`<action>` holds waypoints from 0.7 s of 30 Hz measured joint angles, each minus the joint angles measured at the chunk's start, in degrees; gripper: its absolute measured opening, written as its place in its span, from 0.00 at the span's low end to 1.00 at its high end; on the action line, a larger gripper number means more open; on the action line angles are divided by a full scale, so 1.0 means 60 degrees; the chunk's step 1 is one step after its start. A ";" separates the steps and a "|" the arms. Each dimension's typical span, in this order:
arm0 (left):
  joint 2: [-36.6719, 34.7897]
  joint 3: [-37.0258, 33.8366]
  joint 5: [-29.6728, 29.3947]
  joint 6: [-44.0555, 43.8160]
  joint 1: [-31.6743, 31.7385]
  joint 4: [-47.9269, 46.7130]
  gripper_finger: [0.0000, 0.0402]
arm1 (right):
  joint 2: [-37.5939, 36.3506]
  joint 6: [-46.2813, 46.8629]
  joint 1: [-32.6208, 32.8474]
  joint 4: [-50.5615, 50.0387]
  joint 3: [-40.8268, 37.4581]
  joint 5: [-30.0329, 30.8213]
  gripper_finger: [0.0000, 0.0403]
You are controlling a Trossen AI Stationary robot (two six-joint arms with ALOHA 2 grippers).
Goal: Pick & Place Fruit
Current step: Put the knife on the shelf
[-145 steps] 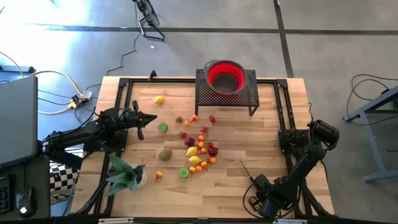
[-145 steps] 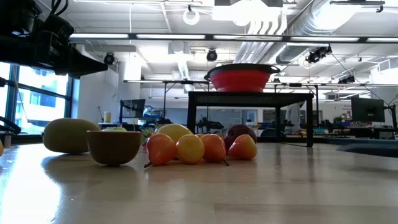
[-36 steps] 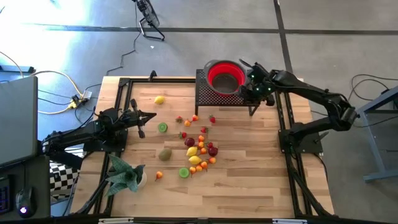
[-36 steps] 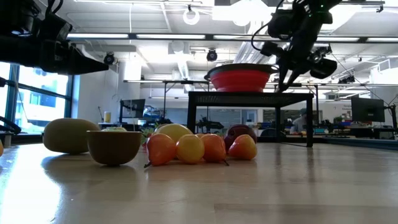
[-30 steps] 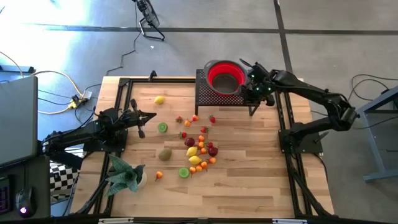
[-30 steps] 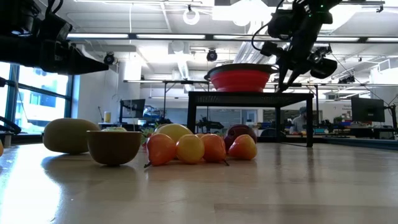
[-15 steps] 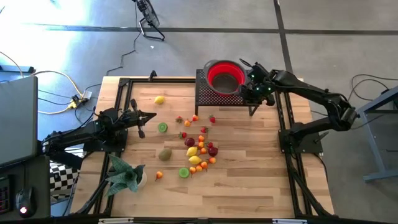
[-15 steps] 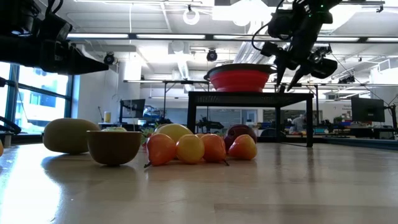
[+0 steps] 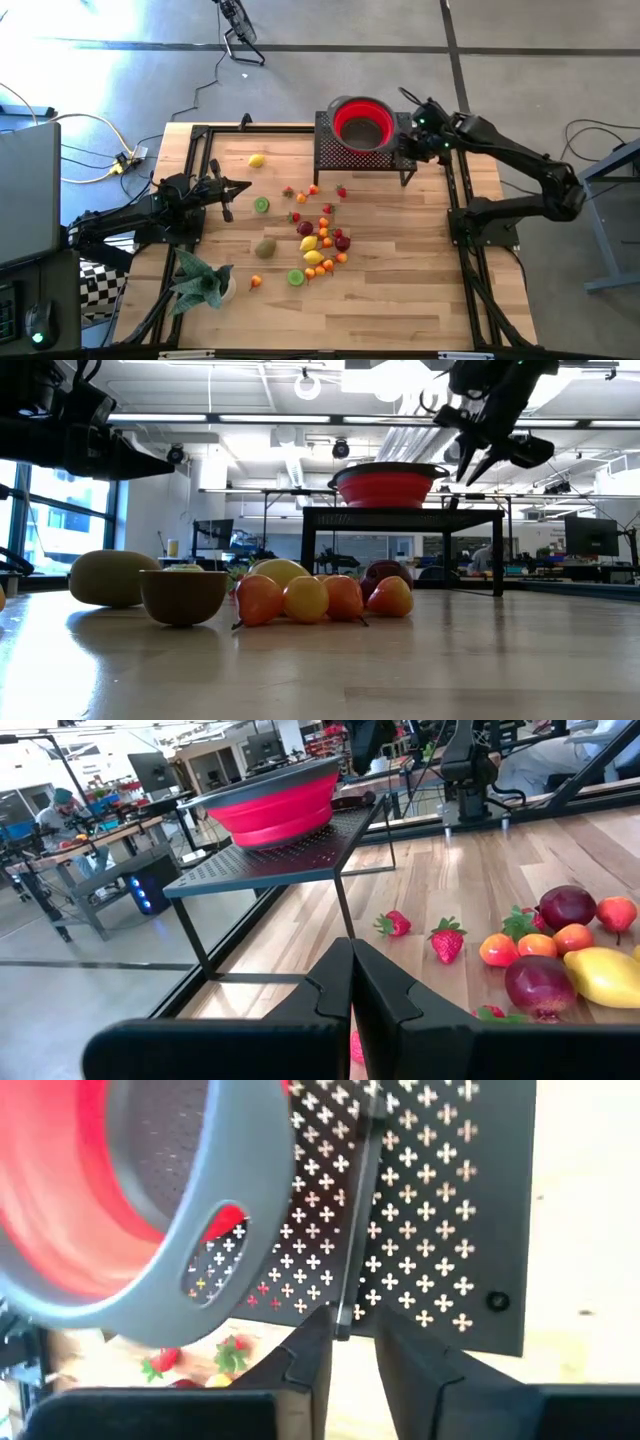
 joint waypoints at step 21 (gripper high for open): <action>0.0000 0.0004 -0.0029 -0.0069 -0.0001 -0.0004 0.00 | -0.0228 -0.1856 0.2075 0.0171 -0.0002 0.2213 0.01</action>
